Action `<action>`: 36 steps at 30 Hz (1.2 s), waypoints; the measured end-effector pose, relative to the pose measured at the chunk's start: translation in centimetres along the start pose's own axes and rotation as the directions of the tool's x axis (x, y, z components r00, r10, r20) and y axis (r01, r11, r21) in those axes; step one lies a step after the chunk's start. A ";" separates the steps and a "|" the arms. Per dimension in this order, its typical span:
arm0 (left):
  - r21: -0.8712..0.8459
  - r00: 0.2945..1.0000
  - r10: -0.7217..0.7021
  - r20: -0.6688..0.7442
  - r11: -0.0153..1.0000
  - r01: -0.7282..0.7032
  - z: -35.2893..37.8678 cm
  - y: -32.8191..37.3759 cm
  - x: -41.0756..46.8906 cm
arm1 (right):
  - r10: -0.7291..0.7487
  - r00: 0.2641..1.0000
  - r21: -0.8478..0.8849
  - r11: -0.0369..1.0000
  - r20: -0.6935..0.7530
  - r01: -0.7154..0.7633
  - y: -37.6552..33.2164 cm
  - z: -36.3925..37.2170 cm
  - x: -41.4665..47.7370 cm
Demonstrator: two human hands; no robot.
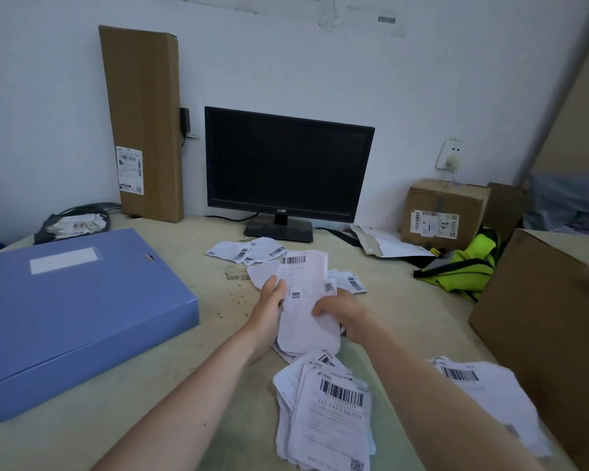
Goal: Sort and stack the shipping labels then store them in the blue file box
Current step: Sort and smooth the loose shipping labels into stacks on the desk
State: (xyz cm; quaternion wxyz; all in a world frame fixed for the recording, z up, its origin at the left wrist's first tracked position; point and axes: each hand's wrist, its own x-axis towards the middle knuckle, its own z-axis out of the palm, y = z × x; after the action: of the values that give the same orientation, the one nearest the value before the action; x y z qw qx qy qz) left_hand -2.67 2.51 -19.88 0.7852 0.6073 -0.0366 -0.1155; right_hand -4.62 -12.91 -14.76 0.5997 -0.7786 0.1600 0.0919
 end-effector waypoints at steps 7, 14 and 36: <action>0.193 0.994 0.107 -0.031 0.976 -0.099 0.0 1.9 -1.1 | -0.295 0.921 0.198 0.917 -0.253 0.347 -0.8 -2.3 -1.0; 0.093 0.997 0.075 -0.025 0.993 -0.073 0.9 4.5 -1.3 | -0.520 0.830 0.287 0.779 -0.204 0.558 -2.0 -3.0 -2.8; 0.519 0.945 0.312 -0.096 0.826 -0.220 1.6 3.3 -4.5 | -0.424 0.888 0.144 0.882 -0.175 0.449 -0.4 -1.6 -3.6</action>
State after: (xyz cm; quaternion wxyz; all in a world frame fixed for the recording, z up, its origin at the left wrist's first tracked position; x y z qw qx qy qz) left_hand -6.87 2.80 -15.90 0.6088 0.7867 -0.0802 0.0633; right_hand -7.93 -13.84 -12.75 0.6606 -0.7413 0.0290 -0.1150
